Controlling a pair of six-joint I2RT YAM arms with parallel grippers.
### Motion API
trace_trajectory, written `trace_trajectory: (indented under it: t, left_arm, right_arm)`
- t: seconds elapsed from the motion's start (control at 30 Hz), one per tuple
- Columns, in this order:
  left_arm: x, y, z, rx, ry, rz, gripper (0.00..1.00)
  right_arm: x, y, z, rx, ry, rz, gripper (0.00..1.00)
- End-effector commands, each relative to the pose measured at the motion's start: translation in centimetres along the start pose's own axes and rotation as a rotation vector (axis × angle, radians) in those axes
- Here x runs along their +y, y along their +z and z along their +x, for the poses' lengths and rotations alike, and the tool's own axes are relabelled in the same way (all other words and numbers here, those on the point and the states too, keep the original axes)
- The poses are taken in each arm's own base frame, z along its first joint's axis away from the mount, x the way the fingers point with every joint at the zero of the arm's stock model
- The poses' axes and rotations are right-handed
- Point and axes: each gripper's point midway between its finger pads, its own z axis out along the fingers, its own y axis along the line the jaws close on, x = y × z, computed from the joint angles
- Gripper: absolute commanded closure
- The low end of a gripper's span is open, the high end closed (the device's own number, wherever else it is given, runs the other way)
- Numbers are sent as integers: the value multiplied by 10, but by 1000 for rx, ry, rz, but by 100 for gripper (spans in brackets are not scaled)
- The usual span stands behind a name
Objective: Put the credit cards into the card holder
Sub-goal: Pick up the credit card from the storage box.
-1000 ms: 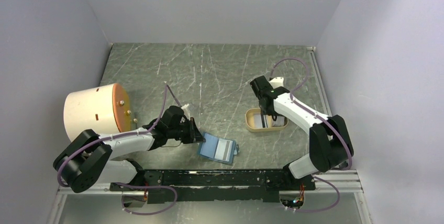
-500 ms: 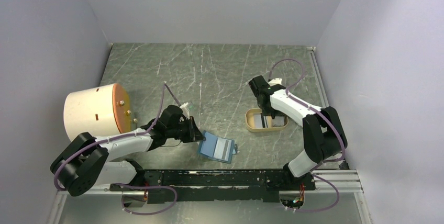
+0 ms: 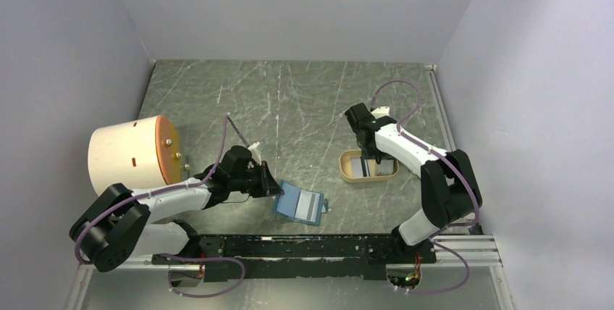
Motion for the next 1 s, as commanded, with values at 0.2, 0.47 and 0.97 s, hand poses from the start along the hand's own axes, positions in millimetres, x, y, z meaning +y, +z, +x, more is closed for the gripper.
trace_trajectory:
  t: [0.2,0.47,0.97]
  left_arm:
    - [-5,-1,-2,-6,7,29,91]
    - [-3,-2,-3,-7,7,27,91]
    - [-3,-3,-3,-13,-4,29,91]
  right_arm:
    - [-2,7,3,41,-18,33,31]
    - [-9,5,0,31,-17,59,45]
    - [-14,-2,-8,-9,-10,37,66]
